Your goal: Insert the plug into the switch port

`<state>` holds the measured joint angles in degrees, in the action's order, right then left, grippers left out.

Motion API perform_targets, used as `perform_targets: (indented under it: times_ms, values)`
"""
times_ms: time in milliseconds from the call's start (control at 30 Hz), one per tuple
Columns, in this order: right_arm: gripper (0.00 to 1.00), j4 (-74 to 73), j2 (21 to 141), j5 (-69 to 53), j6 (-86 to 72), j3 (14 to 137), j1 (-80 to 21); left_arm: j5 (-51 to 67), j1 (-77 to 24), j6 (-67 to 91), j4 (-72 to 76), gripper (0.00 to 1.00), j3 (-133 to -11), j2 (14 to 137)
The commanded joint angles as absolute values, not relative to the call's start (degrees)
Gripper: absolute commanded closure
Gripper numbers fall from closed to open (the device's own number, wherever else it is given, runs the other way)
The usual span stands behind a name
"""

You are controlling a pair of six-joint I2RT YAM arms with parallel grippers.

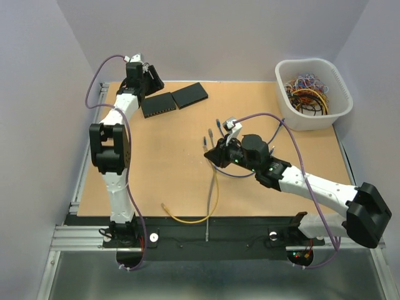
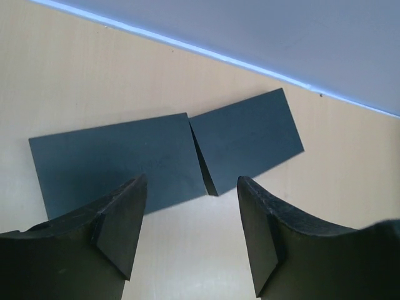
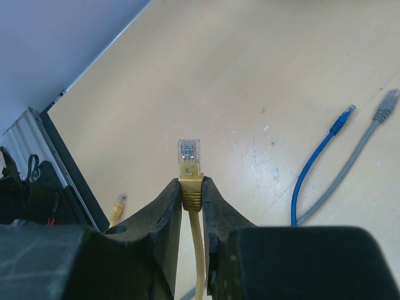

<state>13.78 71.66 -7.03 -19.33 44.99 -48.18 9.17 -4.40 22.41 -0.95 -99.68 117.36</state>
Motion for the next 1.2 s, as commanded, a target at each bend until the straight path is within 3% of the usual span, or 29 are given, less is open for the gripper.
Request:
perform_targets:
  times_ms: [0,200,567,967,1167]
  values:
    - [1.0,13.3,67.2,-4.5,-20.1,43.2,-48.8,7.9,-4.2,22.7,-2.8,0.3,-111.7,124.1]
    - [0.99,10.6,63.8,-2.4,-20.2,40.1,-48.8,7.3,-2.6,23.1,-4.2,0.31,-128.0,137.7]
    - [1.0,9.5,64.4,-1.4,-18.9,40.8,-48.9,4.6,-2.1,22.7,-16.5,0.32,-138.5,147.9]
    - [1.0,9.3,59.8,-2.7,-21.9,38.8,-48.8,8.7,-3.2,20.4,-25.8,0.37,-127.3,142.8]
    - [1.0,8.3,56.0,-2.6,-23.7,37.3,-48.9,6.1,-7.6,19.2,-23.4,0.38,-111.7,134.2]
